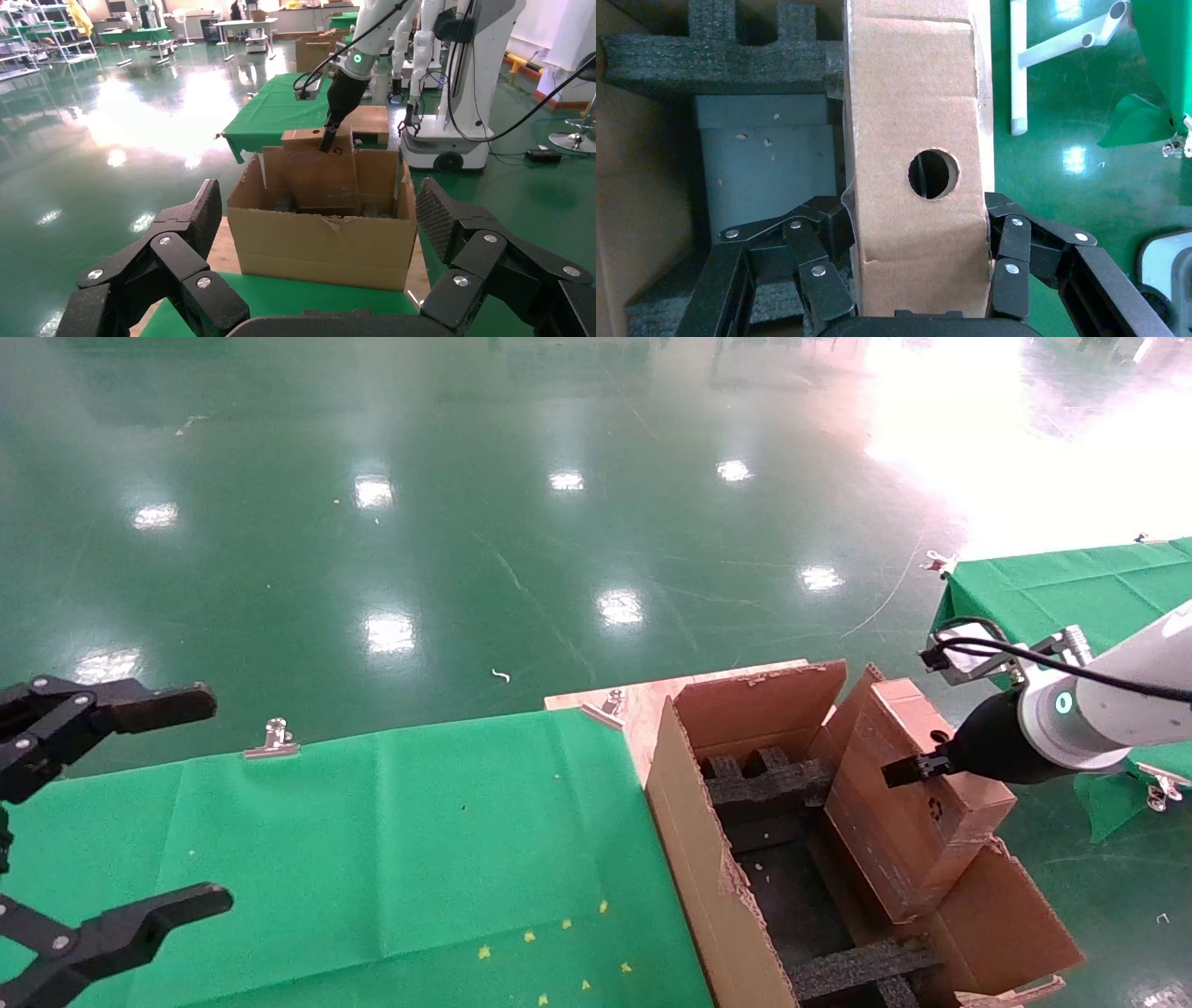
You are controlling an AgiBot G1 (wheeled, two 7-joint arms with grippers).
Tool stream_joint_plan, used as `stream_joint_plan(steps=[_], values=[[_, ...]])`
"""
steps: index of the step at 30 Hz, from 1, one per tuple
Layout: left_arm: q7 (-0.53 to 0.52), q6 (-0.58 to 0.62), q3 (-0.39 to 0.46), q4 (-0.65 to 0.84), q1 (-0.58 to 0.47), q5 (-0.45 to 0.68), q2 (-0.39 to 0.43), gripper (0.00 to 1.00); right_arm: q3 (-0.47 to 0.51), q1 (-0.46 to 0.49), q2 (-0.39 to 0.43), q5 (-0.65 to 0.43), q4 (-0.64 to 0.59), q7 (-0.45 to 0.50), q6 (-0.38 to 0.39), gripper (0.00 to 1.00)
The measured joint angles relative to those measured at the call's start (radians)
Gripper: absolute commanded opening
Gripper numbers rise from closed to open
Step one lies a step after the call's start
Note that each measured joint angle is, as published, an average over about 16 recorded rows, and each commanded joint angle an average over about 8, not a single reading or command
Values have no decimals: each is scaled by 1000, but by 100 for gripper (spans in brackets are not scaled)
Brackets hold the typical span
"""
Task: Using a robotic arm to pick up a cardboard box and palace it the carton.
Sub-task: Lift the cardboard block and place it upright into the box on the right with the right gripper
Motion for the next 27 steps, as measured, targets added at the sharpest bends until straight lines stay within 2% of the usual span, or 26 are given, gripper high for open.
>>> stream_joint_plan(steps=[27], values=[[0, 0, 0, 0, 0, 0, 0, 100, -52, -183, -12, -78, -18, 146, 172, 0]])
